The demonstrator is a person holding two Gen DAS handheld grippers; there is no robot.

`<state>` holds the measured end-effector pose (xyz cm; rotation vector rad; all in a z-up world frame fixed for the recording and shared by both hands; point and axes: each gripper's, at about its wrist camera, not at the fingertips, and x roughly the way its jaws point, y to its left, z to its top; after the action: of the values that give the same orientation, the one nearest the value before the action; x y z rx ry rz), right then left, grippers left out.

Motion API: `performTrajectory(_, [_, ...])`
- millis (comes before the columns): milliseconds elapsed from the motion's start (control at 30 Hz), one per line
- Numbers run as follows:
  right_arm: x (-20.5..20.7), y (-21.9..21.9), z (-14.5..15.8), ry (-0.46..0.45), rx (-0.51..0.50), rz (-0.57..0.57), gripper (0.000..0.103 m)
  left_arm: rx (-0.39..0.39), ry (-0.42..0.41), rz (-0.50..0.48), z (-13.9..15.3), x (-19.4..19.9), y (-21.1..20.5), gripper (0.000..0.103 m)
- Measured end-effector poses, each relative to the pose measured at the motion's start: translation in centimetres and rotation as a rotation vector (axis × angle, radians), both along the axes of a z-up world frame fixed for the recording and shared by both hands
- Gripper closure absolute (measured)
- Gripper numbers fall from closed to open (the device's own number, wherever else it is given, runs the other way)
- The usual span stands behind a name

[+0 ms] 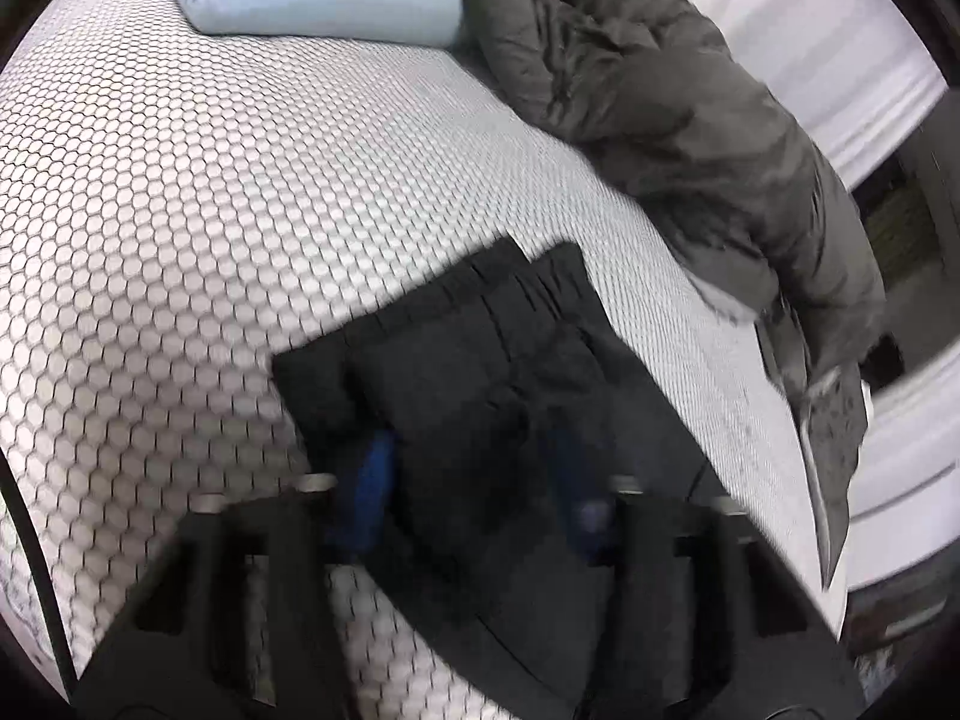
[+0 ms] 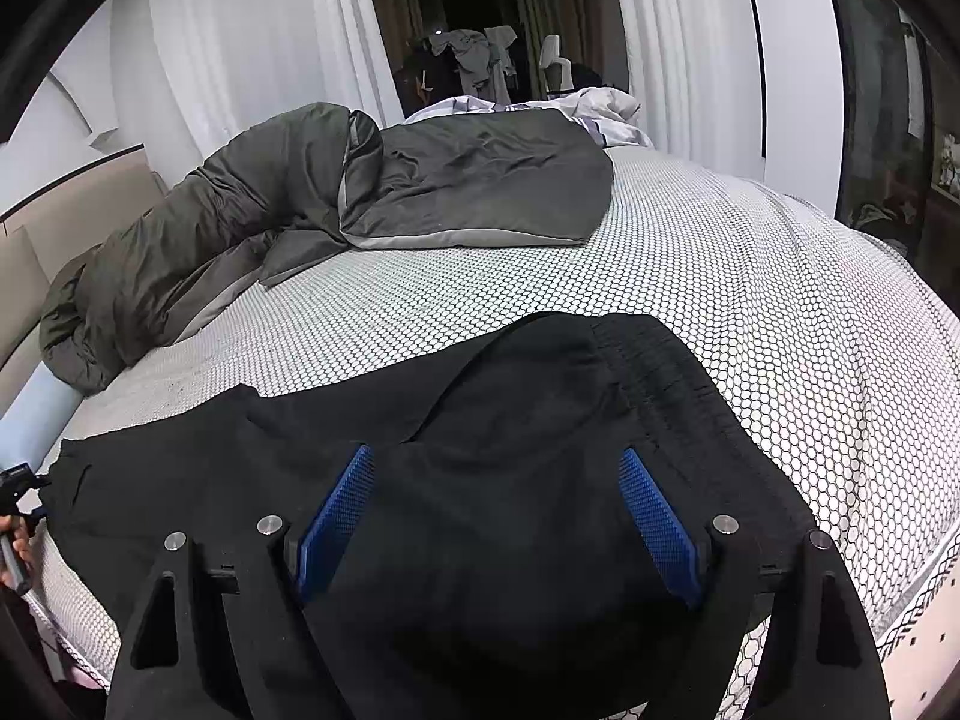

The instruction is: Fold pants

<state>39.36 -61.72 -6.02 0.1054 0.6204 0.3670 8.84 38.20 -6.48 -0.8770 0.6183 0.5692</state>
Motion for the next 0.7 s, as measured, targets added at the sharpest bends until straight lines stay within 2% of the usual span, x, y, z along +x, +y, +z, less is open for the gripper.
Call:
performTrajectory(33, [0.0, 0.0, 0.0, 0.000, 0.002, -0.001, 0.018, 0.010, -0.015, 0.010, 0.1, -0.1, 0.3, 0.095])
performTrajectory(100, [0.0, -0.2, 0.0, -0.002, 0.004, -0.002, 0.018, 0.016, -0.097, 0.037, 0.9, -1.0, 0.4, 0.096])
performTrajectory(133, [-0.1, -0.3, 0.1, -0.005, 0.007, -0.002, 0.018, 0.054, -0.122, 0.071, 1.8, -1.8, 0.3, 0.096])
performTrajectory(200, [-0.1, -0.5, 0.1, -0.009, 0.011, -0.009, 0.018, 0.100, -0.084, 0.117, 2.0, -2.1, 0.4, 0.095])
performTrajectory(300, [0.1, -0.8, 0.0, -0.007, 0.020, -0.020, 0.018, 0.058, 0.018, 0.130, 0.0, -1.3, 1.0, 0.095])
performTrajectory(400, [0.2, -1.8, -0.1, 0.002, 0.032, -0.035, 0.018, 0.034, 0.012, 0.136, 0.2, -1.7, 1.0, 0.093])
performTrajectory(500, [0.2, -4.2, -0.2, 0.008, 0.033, -0.086, 0.018, 0.097, 0.004, 0.146, 1.7, -2.7, -0.4, 0.079])
performTrajectory(533, [0.3, -5.7, -0.3, 0.021, 0.055, -0.120, 0.017, 0.111, -0.008, 0.148, 2.3, -3.2, -1.0, 0.067])
performTrajectory(600, [0.7, -8.5, -1.0, 0.064, 0.131, -0.168, 0.015, 0.129, -0.037, 0.136, 3.1, -3.6, -2.4, 0.049])
performTrajectory(700, [2.2, -12.2, -3.7, 0.202, 0.290, -0.204, 0.015, 0.170, -0.045, 0.071, 4.5, -3.0, -4.2, 0.046])
